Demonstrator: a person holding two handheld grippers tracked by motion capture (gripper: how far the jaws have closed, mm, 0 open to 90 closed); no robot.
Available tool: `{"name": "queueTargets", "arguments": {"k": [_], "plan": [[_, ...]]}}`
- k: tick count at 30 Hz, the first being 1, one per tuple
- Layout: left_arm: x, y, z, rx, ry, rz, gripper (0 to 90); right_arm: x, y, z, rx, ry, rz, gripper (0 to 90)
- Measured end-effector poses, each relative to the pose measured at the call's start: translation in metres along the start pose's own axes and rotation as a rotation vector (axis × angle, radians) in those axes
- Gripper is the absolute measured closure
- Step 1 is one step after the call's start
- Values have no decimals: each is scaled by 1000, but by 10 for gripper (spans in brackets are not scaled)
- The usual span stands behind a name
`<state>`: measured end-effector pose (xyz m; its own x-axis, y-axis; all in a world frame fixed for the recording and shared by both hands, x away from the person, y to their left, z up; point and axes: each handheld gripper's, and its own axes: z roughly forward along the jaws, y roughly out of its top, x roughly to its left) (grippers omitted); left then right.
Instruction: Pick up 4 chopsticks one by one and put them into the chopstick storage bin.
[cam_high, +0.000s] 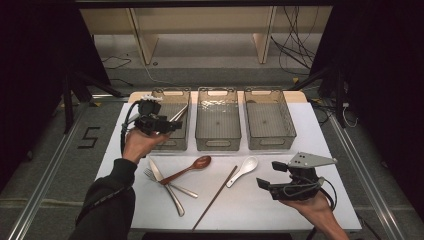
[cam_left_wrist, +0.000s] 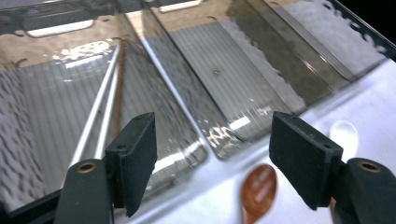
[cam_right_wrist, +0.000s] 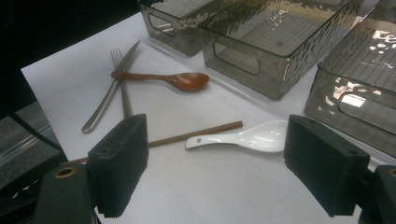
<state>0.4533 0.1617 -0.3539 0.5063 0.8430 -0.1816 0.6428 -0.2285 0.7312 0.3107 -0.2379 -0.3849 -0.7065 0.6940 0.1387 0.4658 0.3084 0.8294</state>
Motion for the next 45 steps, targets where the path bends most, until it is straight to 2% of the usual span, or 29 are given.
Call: {"name": "queueTargets", "arguments": {"k": [8, 10, 17, 23, 30, 36, 45], "plan": [[-26, -23, 0, 54, -54, 37, 249, 1, 0, 0, 4, -3, -7, 231], [-32, -28, 2, 72, -92, 30, 241, 0, 0, 0, 1, -4, -4, 231], [-62, -44, 6, 134, -133, 100, 223, 1, 0, -1, -3, -13, -7, 231], [-77, -56, 11, 178, -106, 146, 219, 1, 0, -1, -3, -12, -8, 231], [-90, -68, 16, 240, -113, 177, 213, 0, -1, 0, 4, -12, -8, 231], [-102, -75, 21, 271, -109, 208, 215, 0, -1, 0, 8, -8, -7, 231], [-116, -87, 32, 359, -104, 234, 229, 1, -1, 0, 10, -11, -12, 231]]}}
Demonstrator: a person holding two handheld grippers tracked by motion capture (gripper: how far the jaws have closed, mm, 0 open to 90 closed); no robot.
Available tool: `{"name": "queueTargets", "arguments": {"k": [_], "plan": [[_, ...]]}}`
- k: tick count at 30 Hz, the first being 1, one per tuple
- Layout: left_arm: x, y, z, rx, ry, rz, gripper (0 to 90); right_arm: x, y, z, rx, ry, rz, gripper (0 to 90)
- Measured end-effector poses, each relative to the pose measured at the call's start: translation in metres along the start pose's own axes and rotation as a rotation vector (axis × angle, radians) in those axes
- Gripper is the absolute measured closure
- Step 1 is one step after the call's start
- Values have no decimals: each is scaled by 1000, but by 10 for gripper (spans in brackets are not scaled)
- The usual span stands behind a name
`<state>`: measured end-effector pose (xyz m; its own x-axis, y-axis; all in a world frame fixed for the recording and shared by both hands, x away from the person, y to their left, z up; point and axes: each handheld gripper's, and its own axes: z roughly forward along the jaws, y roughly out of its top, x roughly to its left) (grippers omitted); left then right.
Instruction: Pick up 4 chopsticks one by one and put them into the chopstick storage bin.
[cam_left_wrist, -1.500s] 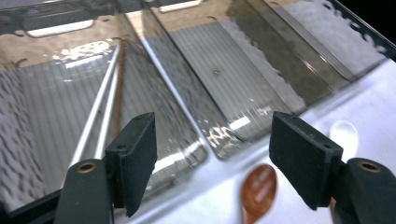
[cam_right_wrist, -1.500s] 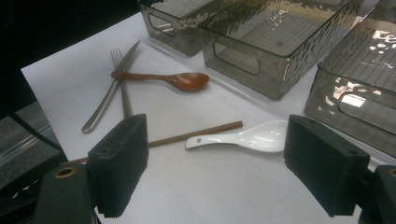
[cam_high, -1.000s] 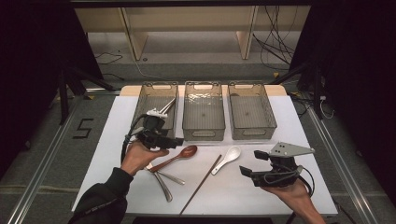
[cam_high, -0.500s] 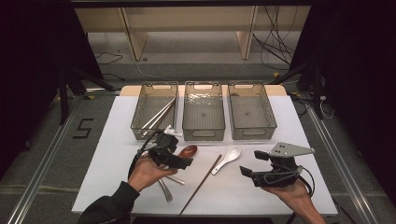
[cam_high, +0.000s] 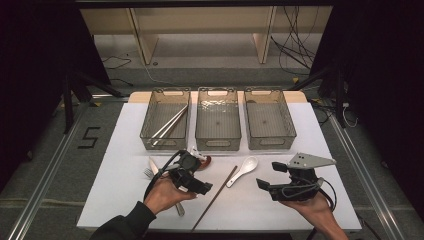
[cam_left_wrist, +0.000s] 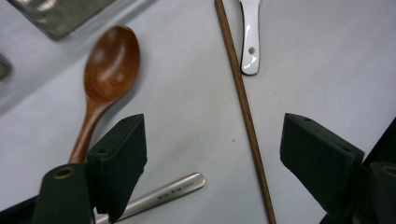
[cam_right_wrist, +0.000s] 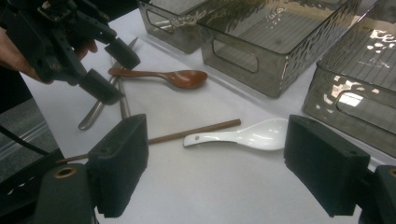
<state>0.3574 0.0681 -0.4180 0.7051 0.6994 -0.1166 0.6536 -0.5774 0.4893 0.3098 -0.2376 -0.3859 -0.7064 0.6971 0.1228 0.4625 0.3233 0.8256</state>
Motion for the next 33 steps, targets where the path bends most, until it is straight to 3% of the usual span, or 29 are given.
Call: {"name": "queueTargets", "arguments": {"k": [10, 21, 33], "plan": [[-19, -5, 25, 100, -29, 10, 296, 0, 0, 0, 0, -1, -3, 231], [-29, -6, 38, 149, -16, 55, 475, 0, 0, 0, 3, 3, -3, 232], [-32, -6, 45, 167, -5, 63, 603, 1, 1, 0, 2, 3, -4, 235]]}}
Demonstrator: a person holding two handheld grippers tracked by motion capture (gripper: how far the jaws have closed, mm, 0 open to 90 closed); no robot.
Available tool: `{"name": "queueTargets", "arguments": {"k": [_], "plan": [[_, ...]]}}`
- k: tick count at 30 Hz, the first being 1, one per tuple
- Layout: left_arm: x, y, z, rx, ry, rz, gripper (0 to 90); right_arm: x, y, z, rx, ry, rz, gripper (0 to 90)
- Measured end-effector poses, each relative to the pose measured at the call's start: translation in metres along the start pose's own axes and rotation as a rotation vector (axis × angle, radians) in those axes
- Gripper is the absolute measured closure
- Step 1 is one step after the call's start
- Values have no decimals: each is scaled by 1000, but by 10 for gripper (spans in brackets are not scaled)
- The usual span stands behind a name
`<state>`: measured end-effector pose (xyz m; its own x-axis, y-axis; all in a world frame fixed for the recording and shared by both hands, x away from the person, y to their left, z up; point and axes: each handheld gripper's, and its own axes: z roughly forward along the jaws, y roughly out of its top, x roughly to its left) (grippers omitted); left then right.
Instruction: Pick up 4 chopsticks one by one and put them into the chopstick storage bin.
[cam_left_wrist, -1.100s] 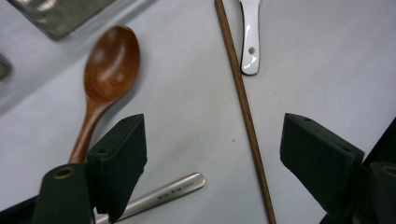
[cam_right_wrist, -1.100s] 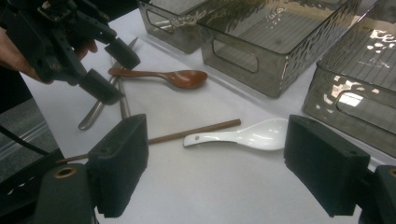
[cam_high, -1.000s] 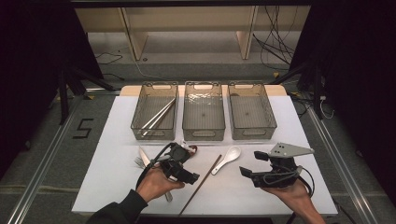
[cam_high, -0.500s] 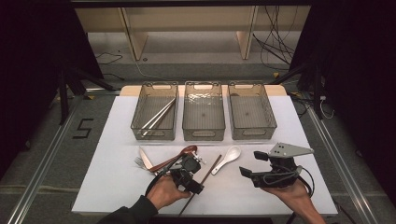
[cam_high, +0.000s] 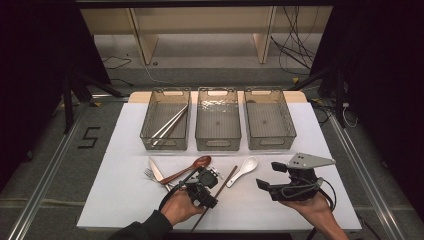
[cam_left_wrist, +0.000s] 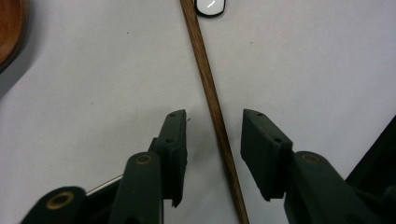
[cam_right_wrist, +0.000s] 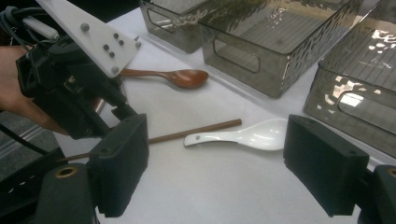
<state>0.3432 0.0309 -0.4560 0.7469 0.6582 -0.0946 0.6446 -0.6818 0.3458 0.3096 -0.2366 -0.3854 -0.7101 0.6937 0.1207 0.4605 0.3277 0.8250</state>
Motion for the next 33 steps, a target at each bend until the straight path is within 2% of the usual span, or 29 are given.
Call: {"name": "queueTargets", "arguments": {"k": [8, 9, 14, 16, 19, 22, 24, 28, 33], "plan": [[-4, 0, 6, 19, 10, 20, 667, 0, 0, 0, 2, -5, 0, 239], [-4, 0, 6, 21, 21, 34, 679, 0, 0, 0, 2, -3, 0, 239], [-4, 0, 6, 21, 37, 44, 750, 0, 0, 0, 0, -6, -2, 239], [-3, -1, 6, 18, 41, 43, 774, 0, 0, -1, 2, -6, -2, 239], [1, -1, 6, 14, 21, 28, 799, 0, 0, -1, 2, -7, -3, 239], [0, -1, 6, 12, 31, 38, 819, 0, 0, -1, 1, -7, -3, 240], [2, -1, 6, 13, 24, 30, 830, 0, 0, -1, 1, -7, -4, 240], [4, -1, 6, 8, 9, 6, 836, 0, 0, -1, 1, -10, -5, 241], [4, -1, 6, 4, 9, 6, 832, 0, 0, -1, 3, -7, -6, 241]]}}
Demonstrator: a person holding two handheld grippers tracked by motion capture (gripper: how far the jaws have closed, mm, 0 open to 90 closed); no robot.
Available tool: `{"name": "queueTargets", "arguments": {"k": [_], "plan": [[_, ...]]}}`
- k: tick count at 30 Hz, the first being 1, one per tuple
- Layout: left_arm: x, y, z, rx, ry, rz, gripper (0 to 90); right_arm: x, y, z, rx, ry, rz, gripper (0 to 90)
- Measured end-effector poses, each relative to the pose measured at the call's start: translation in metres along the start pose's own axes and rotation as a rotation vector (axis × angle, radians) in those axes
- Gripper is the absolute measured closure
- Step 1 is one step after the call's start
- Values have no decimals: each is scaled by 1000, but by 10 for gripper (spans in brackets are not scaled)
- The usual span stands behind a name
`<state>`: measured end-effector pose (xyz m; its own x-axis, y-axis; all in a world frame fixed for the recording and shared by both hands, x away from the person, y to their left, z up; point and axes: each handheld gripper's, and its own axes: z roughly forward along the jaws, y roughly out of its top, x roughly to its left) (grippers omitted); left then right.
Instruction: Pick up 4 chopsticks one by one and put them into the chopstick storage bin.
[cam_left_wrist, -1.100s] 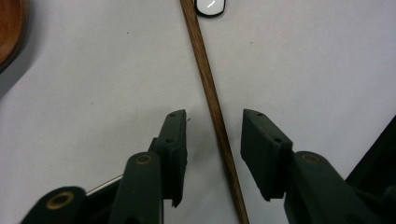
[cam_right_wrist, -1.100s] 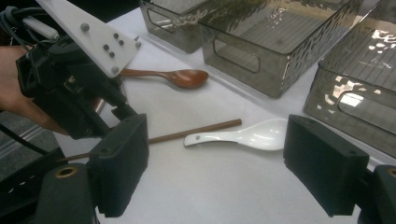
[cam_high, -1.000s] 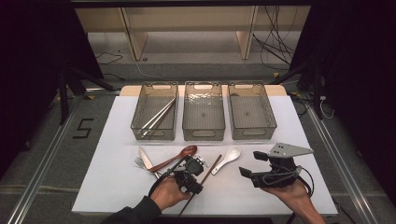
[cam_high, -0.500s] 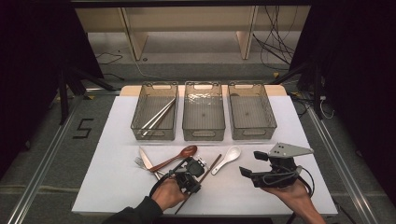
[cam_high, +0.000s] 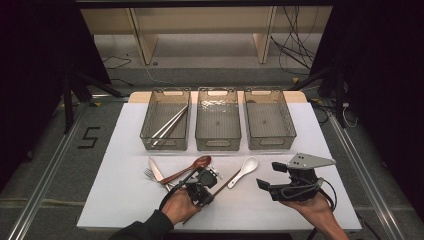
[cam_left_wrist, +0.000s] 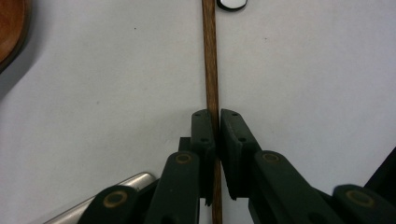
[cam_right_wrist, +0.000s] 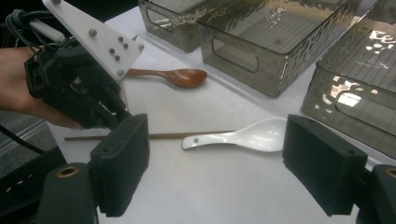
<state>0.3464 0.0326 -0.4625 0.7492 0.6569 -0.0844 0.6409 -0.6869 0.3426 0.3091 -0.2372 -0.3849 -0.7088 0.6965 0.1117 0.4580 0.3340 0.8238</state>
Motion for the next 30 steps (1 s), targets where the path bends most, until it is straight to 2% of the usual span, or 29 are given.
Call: {"name": "queueTargets", "arguments": {"k": [4, 9, 10, 13, 21, 28, 30], "plan": [[-1, 0, 0, 3, 10, 8, 829, 0, 0, 0, -3, -2, 0, 241], [0, 0, 0, -2, 0, -6, 842, 0, 0, 0, -2, 0, 0, 242], [2, 0, 0, -2, -6, -12, 843, 1, 0, 0, -3, 3, 0, 242], [8, 2, -3, -16, -61, -48, 844, 1, 0, 0, -1, 3, 2, 242], [19, 3, -13, -51, -66, -70, 847, 0, 0, 0, 0, 1, 1, 242], [25, 3, -23, -72, -73, -64, 847, 0, 0, 0, 0, 0, 1, 242], [27, 3, -28, -93, -75, -69, 847, 0, 0, 0, -1, 0, 2, 242]]}}
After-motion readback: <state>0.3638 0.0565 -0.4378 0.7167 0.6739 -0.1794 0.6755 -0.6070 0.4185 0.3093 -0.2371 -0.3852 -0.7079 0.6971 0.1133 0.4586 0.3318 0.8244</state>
